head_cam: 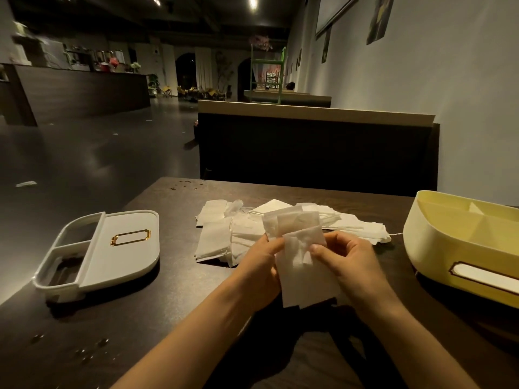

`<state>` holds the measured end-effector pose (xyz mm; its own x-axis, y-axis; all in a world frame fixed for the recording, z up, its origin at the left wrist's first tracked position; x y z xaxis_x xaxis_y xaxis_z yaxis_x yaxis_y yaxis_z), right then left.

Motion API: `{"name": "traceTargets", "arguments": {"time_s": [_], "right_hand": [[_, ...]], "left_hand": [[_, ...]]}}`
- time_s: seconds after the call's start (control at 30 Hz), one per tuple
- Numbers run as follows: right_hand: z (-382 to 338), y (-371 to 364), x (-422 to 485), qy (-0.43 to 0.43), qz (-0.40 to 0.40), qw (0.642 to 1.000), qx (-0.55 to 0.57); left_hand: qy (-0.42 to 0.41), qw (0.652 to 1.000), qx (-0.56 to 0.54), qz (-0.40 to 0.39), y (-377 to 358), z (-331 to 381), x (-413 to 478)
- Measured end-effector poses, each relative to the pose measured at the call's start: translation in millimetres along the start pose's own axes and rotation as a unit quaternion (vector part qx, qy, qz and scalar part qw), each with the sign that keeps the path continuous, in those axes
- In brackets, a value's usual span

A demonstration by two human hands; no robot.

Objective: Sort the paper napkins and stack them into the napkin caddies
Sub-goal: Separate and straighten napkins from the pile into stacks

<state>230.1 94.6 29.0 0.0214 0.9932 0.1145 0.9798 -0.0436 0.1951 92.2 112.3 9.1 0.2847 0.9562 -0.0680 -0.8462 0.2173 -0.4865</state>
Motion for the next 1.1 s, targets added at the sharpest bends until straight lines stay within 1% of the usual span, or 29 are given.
{"name": "traceTargets", "arguments": {"time_s": [0.03, 0.13, 0.2, 0.27, 0.33, 0.43, 0.53, 0.6, 0.77, 0.83, 0.9, 1.0, 1.03, 1.1], "right_hand": [[3, 0, 1, 0.017, 0.017, 0.999, -0.039], [8, 2, 6, 0.04, 0.062, 0.994, -0.076], [12, 4, 9, 0.017, 0.058, 0.994, -0.086], [15, 3, 10, -0.036, 0.018, 0.998, -0.04], [17, 2, 11, -0.057, -0.016, 0.998, -0.012], [11, 4, 10, -0.029, -0.02, 0.999, -0.015], [7, 8, 8, -0.037, -0.044, 0.998, 0.004], [4, 10, 7, -0.038, -0.057, 0.997, 0.032], [0, 16, 5, -0.063, -0.061, 0.987, 0.135], [-1, 19, 4, -0.06, -0.075, 0.983, 0.159], [-4, 20, 1, -0.05, -0.09, 0.982, 0.16], [-9, 20, -2, -0.035, -0.124, 0.978, 0.164], [-10, 20, -2, -0.032, -0.132, 0.976, 0.173], [-13, 20, -4, -0.035, -0.137, 0.969, 0.204]], "left_hand": [[0.005, 1.0, -0.007, -0.003, -2, 0, 0], [-0.004, 1.0, -0.017, -0.001, -2, -2, 1], [-0.009, 1.0, -0.015, -0.003, -3, -2, 1], [-0.006, 1.0, -0.011, -0.012, -6, -1, -1], [-0.019, 1.0, 0.01, -0.015, -7, 1, -2], [-0.045, 0.998, 0.049, -0.011, -6, 1, -4], [-0.084, 0.993, 0.08, 0.001, -3, 3, -3], [-0.1, 0.992, 0.071, 0.001, -3, 6, -3], [-0.105, 0.993, 0.06, 0.011, -1, 8, 1], [-0.109, 0.992, 0.061, 0.03, -1, 9, 0], [-0.128, 0.985, 0.087, 0.074, 0, 9, 0], [-0.154, 0.967, 0.16, 0.125, 2, 10, 2], [-0.158, 0.963, 0.181, 0.123, 2, 10, 2], [-0.16, 0.962, 0.203, 0.087, 1, 9, 2]]}}
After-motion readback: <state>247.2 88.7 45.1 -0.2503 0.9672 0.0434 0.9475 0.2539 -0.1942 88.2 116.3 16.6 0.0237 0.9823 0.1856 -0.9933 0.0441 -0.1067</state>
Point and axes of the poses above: each hand's wrist, its own x-axis towards the middle knuckle, its own y-axis out of the back of the hand, z = x × y, the point moved 2 cm from there along x, towards the middle knuckle, and after that the axes turned 2 degrees about z, right-handed, at the moved point
